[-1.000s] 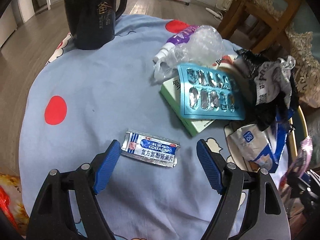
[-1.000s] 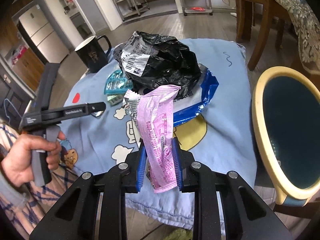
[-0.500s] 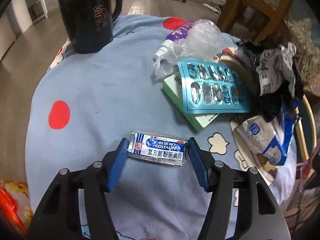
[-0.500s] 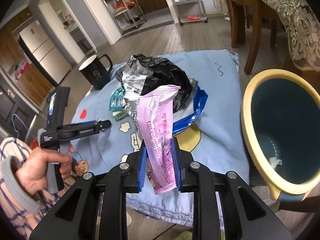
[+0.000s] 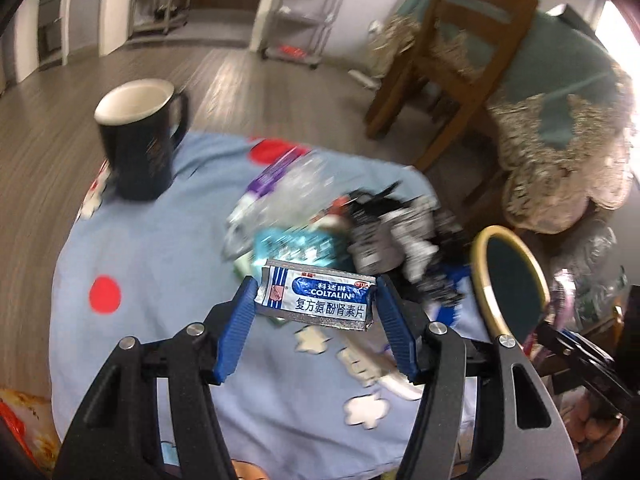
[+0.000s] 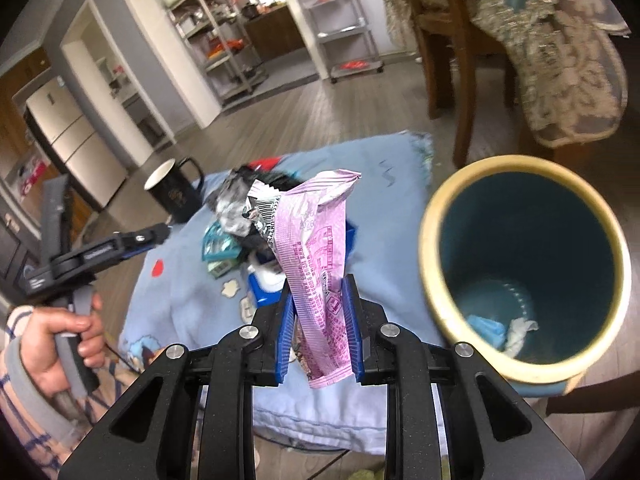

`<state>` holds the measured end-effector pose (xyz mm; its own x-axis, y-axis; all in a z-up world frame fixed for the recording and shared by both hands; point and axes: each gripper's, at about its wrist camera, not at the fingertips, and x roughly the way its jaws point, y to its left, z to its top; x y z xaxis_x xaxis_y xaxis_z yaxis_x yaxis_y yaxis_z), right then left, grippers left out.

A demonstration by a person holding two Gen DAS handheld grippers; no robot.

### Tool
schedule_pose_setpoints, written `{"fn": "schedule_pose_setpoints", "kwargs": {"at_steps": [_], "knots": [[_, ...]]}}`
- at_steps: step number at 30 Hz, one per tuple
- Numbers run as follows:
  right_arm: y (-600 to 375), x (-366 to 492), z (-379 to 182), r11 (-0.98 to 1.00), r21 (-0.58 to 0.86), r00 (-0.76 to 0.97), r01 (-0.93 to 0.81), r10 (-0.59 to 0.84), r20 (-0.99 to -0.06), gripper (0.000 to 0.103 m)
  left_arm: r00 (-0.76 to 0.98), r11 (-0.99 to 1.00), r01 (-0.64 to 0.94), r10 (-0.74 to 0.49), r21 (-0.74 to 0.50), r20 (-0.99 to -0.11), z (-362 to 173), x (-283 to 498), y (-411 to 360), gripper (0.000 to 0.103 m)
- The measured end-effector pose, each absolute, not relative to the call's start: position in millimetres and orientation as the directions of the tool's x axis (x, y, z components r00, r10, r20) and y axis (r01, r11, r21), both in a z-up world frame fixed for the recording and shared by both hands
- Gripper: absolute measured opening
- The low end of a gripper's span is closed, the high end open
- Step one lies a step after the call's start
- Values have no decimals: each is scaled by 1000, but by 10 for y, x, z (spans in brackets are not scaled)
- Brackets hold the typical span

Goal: Collect trash
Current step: 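Carry the pink wrapper and the sachet over the bin with both grippers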

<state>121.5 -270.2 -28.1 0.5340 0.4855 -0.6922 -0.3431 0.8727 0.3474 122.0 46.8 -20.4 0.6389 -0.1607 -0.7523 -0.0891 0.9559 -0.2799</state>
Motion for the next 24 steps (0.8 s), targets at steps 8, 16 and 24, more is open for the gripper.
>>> {"fn": "schedule_pose_setpoints", "kwargs": {"at_steps": [8, 16, 24], "knots": [[-3280, 1272, -252, 905, 380, 621, -190, 410, -668, 25, 657, 936, 55, -297, -349, -693, 90, 1318, -39, 60], [-3616, 1318, -83, 910, 390, 657, -140, 380, -651, 25, 611, 925, 195, -376, -327, -697, 336, 1569, -654, 60], [-3832, 1400, 42, 936, 333, 688, -112, 315, -654, 25, 550, 895, 355, -432, -269, -714, 551, 1798, -1269, 60]]}}
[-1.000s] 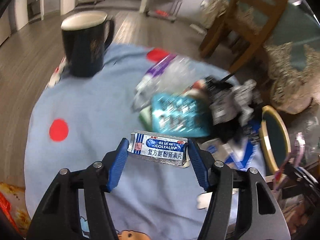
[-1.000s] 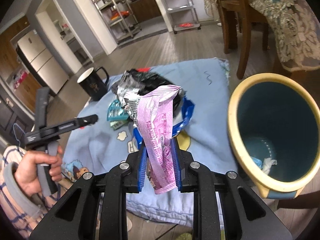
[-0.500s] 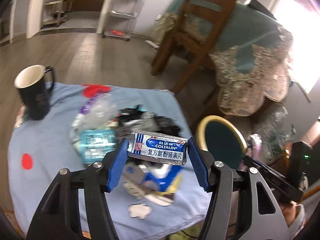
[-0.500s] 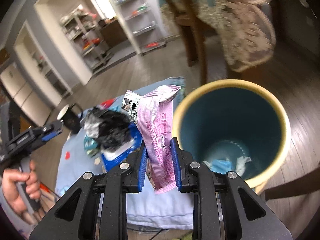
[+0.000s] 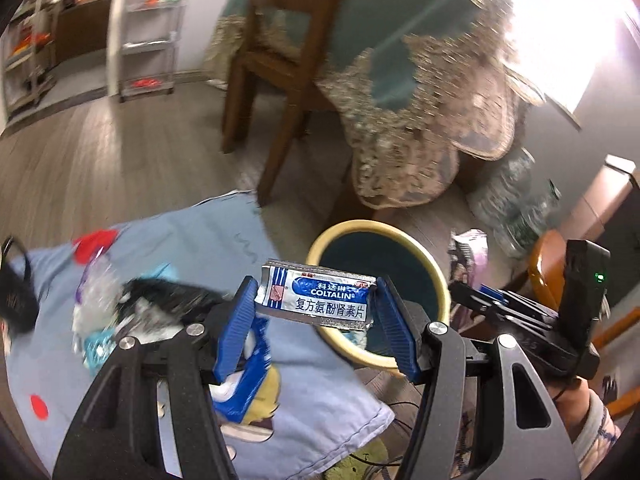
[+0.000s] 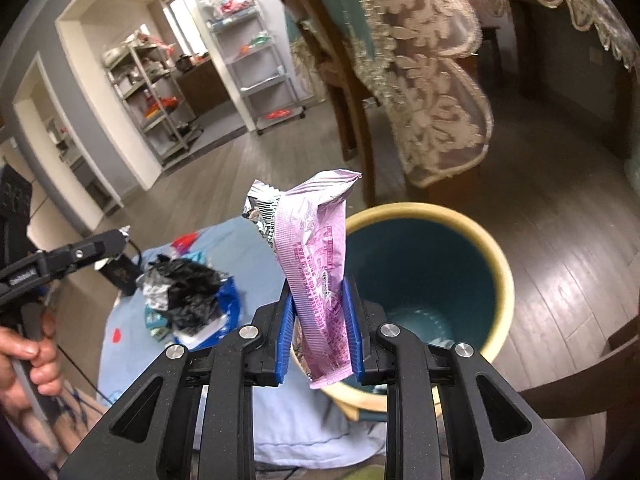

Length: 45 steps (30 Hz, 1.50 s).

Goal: Collect trash
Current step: 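Carry the pink wrapper and the sachet over the bin with both grippers, then open both grippers to drop the wrapper and sachet into the bin, then move both grippers back toward the trash pile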

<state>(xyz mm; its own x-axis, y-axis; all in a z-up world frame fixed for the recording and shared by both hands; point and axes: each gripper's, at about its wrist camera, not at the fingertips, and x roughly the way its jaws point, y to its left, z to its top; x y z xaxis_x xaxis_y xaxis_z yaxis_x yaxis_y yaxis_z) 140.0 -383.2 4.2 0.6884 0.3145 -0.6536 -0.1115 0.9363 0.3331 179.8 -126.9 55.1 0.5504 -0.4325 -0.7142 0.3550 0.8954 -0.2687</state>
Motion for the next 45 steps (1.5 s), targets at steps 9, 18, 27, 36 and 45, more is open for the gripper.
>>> {"fn": "schedule_pose_setpoints", "kwargs": {"at_steps": [9, 18, 27, 36, 45], "knots": [[-3948, 1508, -186, 941, 336, 667, -45, 278, -691, 25, 514, 872, 438, -443, -219, -735, 395, 2000, -1741, 60], [-3927, 1730, -567, 958, 287, 581, 10, 228, -782, 34, 453, 859, 383, -495, -339, -742, 33, 2255, -1896, 60], [-4161, 1711, -627, 937, 338, 592, 95, 220, -775, 65, 415, 864, 356, -487, -355, -768, -212, 2371, -2089, 60], [-4321, 1514, -466, 916, 374, 664, 148, 188, -724, 67, 359, 864, 364, -475, -349, -803, -508, 2395, -2358, 60], [-4436, 1475, -466, 898, 401, 679, 180, 181, -711, 68, 296, 855, 381, -473, -351, -830, -761, 2399, -2560, 74]]}}
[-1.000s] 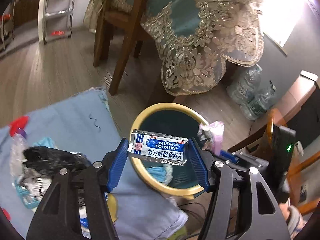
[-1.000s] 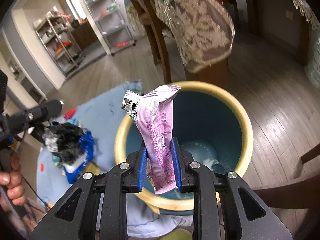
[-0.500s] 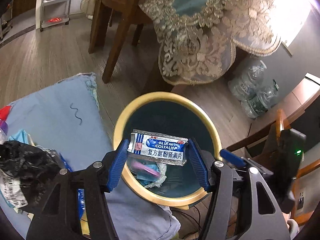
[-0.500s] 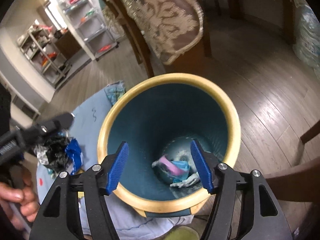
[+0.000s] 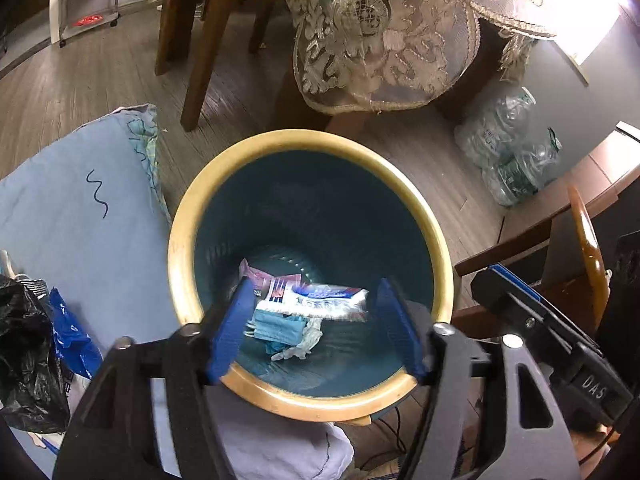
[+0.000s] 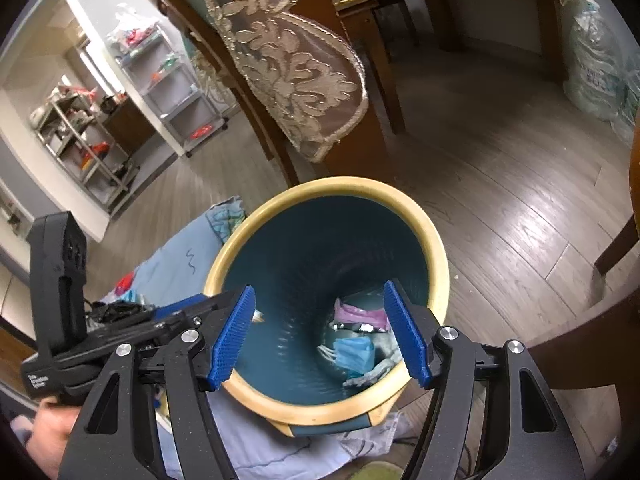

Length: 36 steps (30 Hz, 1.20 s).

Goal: Collect trash
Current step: 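Move both grippers back toward the trash pile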

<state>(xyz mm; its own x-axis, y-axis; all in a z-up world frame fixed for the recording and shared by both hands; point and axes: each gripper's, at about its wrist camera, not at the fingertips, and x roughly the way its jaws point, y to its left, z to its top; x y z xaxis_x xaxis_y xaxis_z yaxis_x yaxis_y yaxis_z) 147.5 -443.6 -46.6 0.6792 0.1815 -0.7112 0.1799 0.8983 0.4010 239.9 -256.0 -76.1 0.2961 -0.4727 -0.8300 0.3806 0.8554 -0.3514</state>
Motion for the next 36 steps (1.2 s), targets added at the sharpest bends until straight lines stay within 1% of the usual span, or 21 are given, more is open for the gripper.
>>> {"fn": "schedule_pose_setpoints", "kwargs": {"at_steps": [5, 18, 25, 31, 34, 36], "knots": [[-4407, 1504, -489, 900, 398, 674, 176, 185, -716, 69, 321, 864, 360, -469, -352, -823, -678, 2405, -2420, 82], [-4178, 1576, -456, 912, 388, 663, 133, 209, -718, 73, 418, 878, 372, -447, -300, -791, -255, 2298, -1967, 86], [-3924, 1606, -362, 924, 376, 663, 75, 235, -711, 75, 478, 890, 385, -420, -245, -772, -37, 2187, -1727, 87], [-3648, 1661, -282, 931, 364, 660, 16, 264, -703, 76, 534, 917, 347, -366, -197, -762, 67, 2146, -1322, 87], [-3535, 1686, -275, 932, 362, 655, -6, 277, -703, 76, 574, 939, 304, -316, -161, -756, 108, 2131, -1073, 87], [-3443, 1702, -275, 934, 357, 649, -22, 285, -706, 76, 602, 956, 272, -259, -111, -756, 118, 2123, -907, 88]]}}
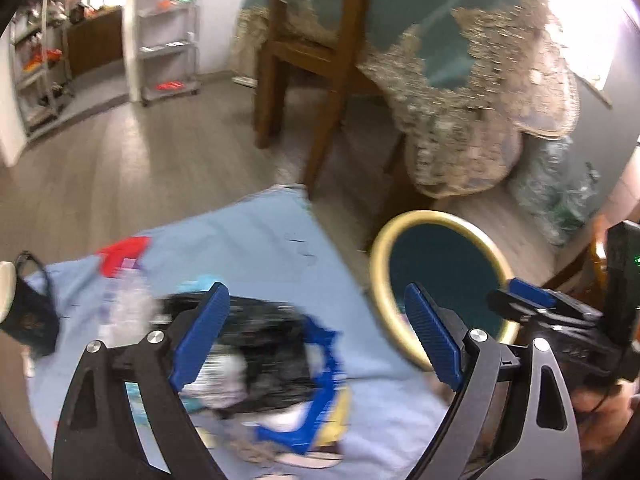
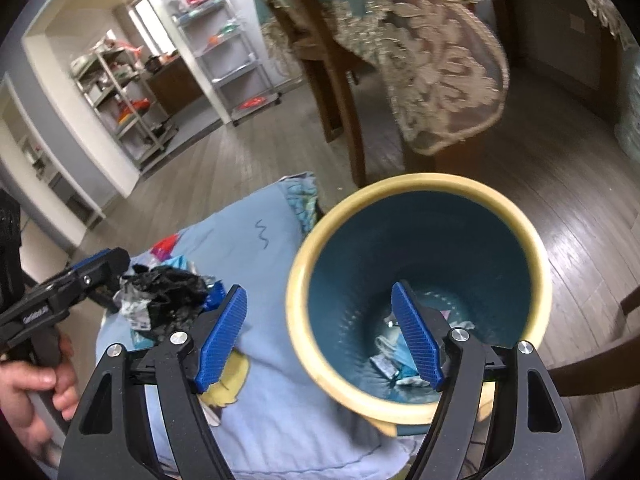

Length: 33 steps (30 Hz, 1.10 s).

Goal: Collect trash
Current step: 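Move both grippers back toward the trash pile, then grasp the black plastic bag with the left gripper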

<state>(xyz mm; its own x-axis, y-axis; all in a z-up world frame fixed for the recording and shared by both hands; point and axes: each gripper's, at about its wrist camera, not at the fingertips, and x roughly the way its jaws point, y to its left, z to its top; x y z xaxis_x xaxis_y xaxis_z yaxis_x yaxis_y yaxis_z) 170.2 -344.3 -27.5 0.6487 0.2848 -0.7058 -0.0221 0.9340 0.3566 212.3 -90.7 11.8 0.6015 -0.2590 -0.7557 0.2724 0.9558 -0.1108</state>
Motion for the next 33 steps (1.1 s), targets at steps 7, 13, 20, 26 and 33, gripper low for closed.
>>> {"fn": "schedule_pose_setpoints", "kwargs": {"at_steps": [7, 13, 20, 26, 33], "knots": [[-3262, 1715, -283, 938, 342, 636, -57, 298, -712, 76, 572, 978, 206, -152, -38, -806, -110, 2211, -433, 90], [-3246, 1724, -351, 938, 345, 625, -45, 295, -723, 76, 491, 968, 240, -185, -73, -851, -393, 2232, -340, 79], [-3235, 1754, -417, 939, 341, 615, -36, 290, -733, 76, 453, 965, 259, -146, -27, -879, -490, 2212, -399, 42], [-3232, 1766, -414, 937, 349, 616, -37, 296, -730, 76, 434, 963, 264, -166, -51, -886, -433, 2165, -358, 21], [-3150, 1766, -388, 934, 353, 615, -62, 314, -723, 76, 465, 959, 266, -220, -102, -858, -163, 2032, -248, 18]]}}
